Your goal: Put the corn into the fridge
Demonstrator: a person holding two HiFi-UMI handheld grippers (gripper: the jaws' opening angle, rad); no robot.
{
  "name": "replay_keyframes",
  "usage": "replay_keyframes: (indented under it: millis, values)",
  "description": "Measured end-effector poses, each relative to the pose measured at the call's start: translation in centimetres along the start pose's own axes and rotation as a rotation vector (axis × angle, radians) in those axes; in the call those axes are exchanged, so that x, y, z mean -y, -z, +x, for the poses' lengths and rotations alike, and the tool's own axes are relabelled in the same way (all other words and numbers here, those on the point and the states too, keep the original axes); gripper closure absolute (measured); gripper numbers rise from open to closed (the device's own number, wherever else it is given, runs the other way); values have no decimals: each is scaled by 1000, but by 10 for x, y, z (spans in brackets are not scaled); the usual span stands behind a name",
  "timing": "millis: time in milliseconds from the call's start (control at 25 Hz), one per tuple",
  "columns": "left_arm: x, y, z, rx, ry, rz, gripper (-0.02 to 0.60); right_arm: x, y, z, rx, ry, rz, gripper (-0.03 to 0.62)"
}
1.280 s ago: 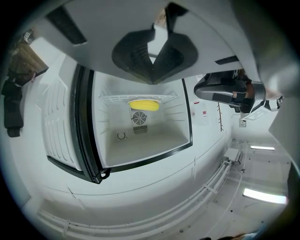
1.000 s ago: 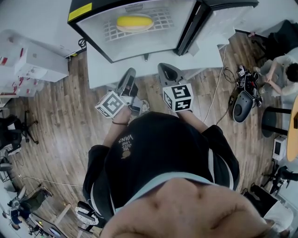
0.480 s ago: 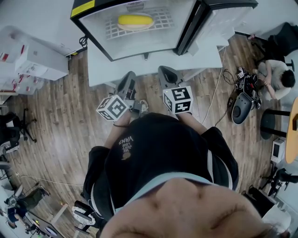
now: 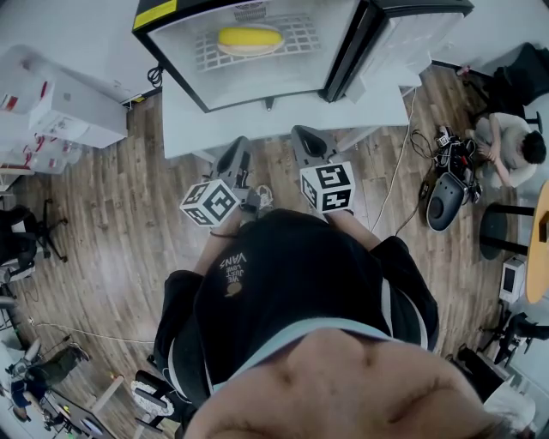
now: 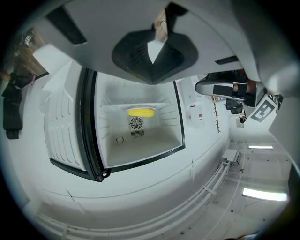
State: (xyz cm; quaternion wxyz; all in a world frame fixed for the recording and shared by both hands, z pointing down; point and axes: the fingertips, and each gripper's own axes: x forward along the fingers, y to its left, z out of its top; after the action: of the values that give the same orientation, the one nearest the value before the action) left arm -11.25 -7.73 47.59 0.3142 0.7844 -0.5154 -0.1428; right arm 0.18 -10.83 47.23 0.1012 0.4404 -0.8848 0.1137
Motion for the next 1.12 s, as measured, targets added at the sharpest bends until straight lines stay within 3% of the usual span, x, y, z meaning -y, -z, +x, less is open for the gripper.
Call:
replay_keyframes:
  millis: [1120]
  values:
    - [2, 0, 2, -14, 21, -14, 558, -4, 3, 3, -18, -1, -4, 582]
